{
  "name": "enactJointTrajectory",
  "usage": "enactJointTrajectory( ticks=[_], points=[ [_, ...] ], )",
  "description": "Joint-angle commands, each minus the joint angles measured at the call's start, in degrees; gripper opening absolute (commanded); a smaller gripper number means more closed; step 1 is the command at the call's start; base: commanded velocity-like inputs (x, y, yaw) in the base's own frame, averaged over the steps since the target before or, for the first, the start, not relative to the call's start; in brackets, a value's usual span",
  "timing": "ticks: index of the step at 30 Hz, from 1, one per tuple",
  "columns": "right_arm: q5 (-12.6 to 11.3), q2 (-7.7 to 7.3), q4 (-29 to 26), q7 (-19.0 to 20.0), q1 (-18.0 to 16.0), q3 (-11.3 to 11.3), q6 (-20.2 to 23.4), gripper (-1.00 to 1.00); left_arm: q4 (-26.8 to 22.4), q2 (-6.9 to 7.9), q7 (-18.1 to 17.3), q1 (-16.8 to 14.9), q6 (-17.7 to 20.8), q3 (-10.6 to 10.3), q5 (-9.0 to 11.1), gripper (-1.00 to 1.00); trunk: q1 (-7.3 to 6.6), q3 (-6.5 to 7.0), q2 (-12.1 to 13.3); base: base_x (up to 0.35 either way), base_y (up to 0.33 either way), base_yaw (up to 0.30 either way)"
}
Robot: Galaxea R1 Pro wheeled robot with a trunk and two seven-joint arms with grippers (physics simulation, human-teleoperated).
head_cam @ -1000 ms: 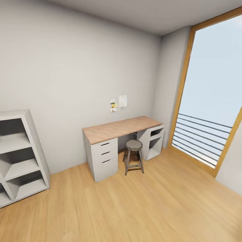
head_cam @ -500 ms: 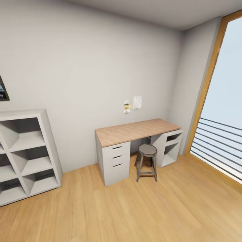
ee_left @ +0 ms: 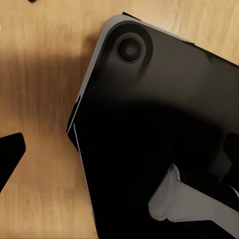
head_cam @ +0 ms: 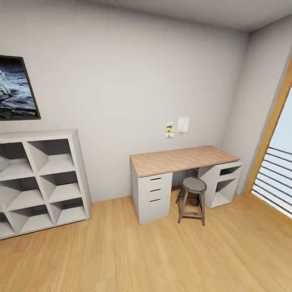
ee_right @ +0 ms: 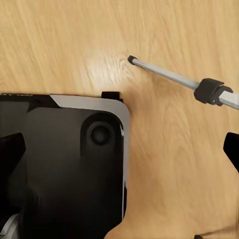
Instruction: Attach the digital camera to the camera tripod in the bedroom.
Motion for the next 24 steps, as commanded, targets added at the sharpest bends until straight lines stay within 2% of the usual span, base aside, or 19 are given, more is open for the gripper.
enactJointTrajectory(
  ticks=[1,24],
  points=[
    [-0.6,0.0,0.2,0.3,-0.1,0.4,-0.3,1.0,-0.1,-0.01,0.0,0.0,-0.1,0.1,0.2,1.0,0.02,-0.01,0.0,0.001,0.0,0.269],
    [-0.6,0.03,0.2,0.2,-0.1,0.5,-0.4,1.0,0.0,-0.08,0.1,0.0,-0.1,0.2,0.2,1.0,0.02,-0.01,0.0,0.0,0.0,0.268]
  ],
)
